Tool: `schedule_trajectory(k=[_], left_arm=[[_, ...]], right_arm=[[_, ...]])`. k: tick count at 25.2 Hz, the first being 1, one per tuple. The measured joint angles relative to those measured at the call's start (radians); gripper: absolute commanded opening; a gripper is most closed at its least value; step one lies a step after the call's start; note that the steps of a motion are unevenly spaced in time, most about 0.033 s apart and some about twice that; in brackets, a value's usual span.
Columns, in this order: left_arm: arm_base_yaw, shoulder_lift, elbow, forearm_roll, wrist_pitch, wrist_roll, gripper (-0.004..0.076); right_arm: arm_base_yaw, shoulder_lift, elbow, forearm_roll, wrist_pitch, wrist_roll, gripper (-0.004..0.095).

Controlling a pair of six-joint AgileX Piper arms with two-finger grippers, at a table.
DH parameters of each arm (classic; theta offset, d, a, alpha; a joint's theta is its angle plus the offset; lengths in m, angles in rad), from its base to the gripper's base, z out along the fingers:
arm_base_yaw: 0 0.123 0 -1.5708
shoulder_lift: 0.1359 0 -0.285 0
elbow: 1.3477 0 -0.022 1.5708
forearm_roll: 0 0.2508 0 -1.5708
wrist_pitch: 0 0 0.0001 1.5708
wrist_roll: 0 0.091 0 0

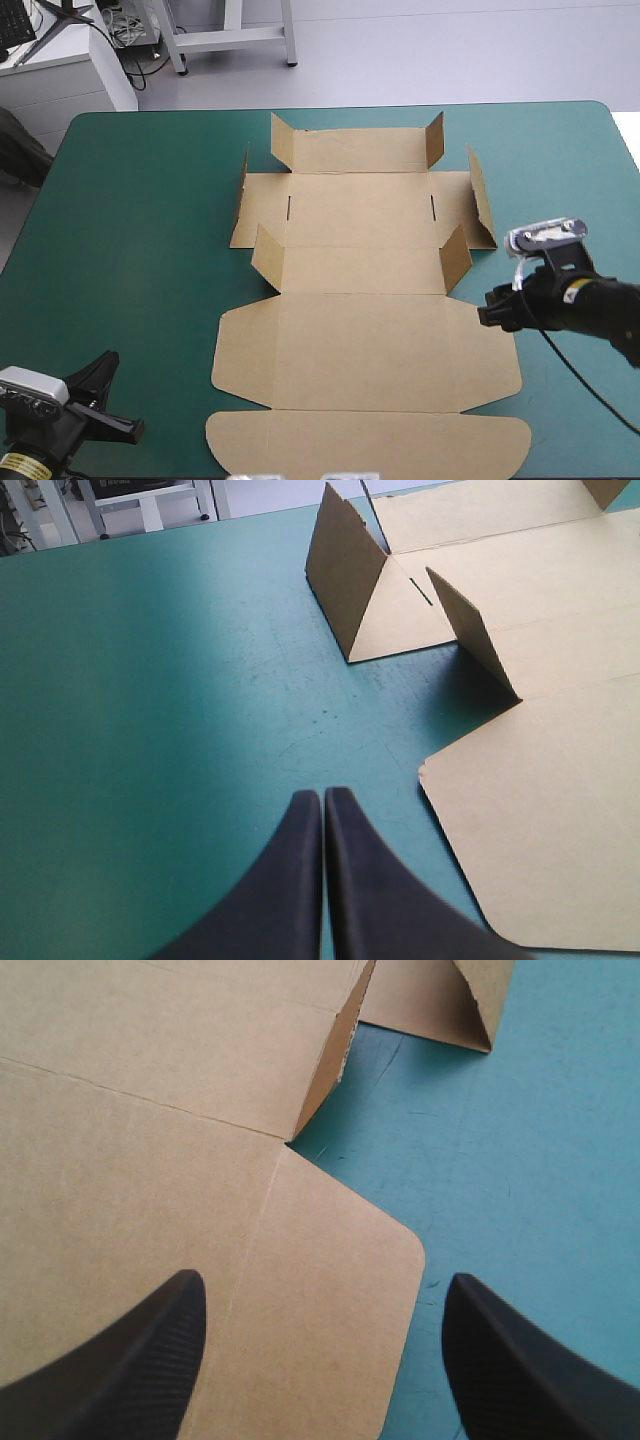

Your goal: Fold the box

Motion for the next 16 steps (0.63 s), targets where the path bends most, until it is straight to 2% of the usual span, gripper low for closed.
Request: schedule_trajectory(k=[7, 16], left_arm=[[0.0, 0.0, 0.0, 0.0, 0.0, 0.0, -0.001], [0.0, 0.0, 0.0, 0.0, 0.0, 0.0, -0.001]], right_arm=[[0.0, 0.28, -0.223, 0.013, 0.092, -0.006, 0.0604], [0.0, 0.609, -0.363, 0.018, 0.063, -0.036, 0.0602]])
